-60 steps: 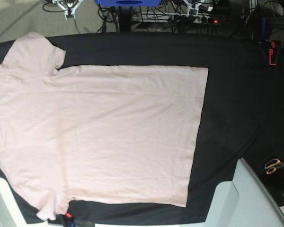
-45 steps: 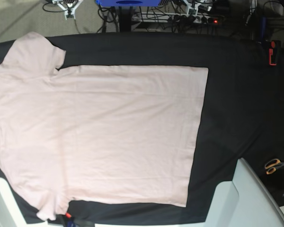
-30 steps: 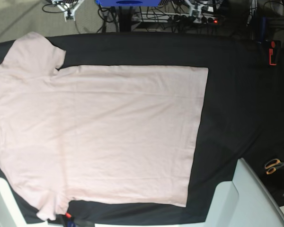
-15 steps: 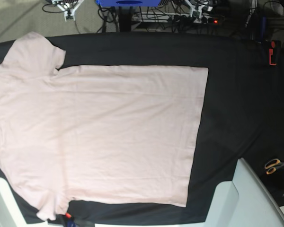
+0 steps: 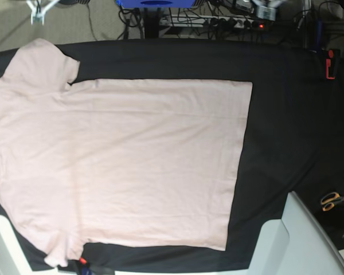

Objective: Fold the T-shirt properly
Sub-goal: 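Move right gripper to the shirt shoulder and left gripper to the hem corner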

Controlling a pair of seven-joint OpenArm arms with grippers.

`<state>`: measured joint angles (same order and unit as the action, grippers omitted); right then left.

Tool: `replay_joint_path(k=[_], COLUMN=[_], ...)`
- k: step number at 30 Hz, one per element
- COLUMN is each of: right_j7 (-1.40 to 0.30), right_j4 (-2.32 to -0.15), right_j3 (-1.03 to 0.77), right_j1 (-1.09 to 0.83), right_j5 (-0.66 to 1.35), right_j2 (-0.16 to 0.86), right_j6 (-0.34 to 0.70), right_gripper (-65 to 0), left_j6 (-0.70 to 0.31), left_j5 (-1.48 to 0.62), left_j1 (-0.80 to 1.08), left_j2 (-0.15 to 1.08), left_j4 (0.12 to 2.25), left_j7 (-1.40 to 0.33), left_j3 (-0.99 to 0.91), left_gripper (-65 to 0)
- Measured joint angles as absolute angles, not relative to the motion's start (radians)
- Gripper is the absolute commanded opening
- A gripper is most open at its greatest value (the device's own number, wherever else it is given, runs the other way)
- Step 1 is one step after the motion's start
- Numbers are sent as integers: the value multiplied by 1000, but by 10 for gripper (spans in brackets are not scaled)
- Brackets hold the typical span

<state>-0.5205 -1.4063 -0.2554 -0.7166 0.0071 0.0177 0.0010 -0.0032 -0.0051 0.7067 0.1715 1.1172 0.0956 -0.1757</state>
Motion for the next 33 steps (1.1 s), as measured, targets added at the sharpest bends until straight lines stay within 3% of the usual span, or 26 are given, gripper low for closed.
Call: replay_joint_path(k=[3, 7, 9, 11, 15, 19, 22, 24, 27, 33], right_j7=[-562, -562, -543, -554, -698, -920, -1046, -1077, -1047, -956], right_j4=[-1579, -1806, -1885, -1912, -1906, -1856, -1720, -1606, -1445, -1274], right_j3=[-265, -370, -419, -484, -635, -834, -997, -1045, -1047, -1047], right_j1=[-810, -842, -824, -790, -661, -463, -342, -302, -287, -289], right_j5=[33, 193, 312, 428, 627, 667, 648, 643, 659, 654], right_j2=[-3, -7, 1, 0, -13, -3, -6, 33, 104, 143], right_j6=[-5, -12, 28, 146, 474, 704, 699, 691, 696, 691], right_gripper=[-644, -635, -635, -626, -476, -272, -252, -252, -249, -246], left_j6=[3, -5, -52, -78, -106, -112, -120, -194, -231, -226], left_j5=[-21, -222, -313, -421, -499, -501, -499, -502, -500, -496], left_j1=[801, 841, 843, 834, 765, 677, 664, 664, 637, 637], left_j2=[185, 204, 254, 296, 303, 301, 311, 324, 316, 312], left_j4=[1282, 1491, 1589, 1660, 1730, 1731, 1728, 1720, 1692, 1598], left_j7=[72, 56, -11, -78, -188, -266, -301, -300, -303, -334], left_j3=[-261, -299, -300, -320, -371, -411, -460, -490, -530, -601], left_gripper=[-650, -650, -650, -650, -650, -650, -650, -650, -650, -650])
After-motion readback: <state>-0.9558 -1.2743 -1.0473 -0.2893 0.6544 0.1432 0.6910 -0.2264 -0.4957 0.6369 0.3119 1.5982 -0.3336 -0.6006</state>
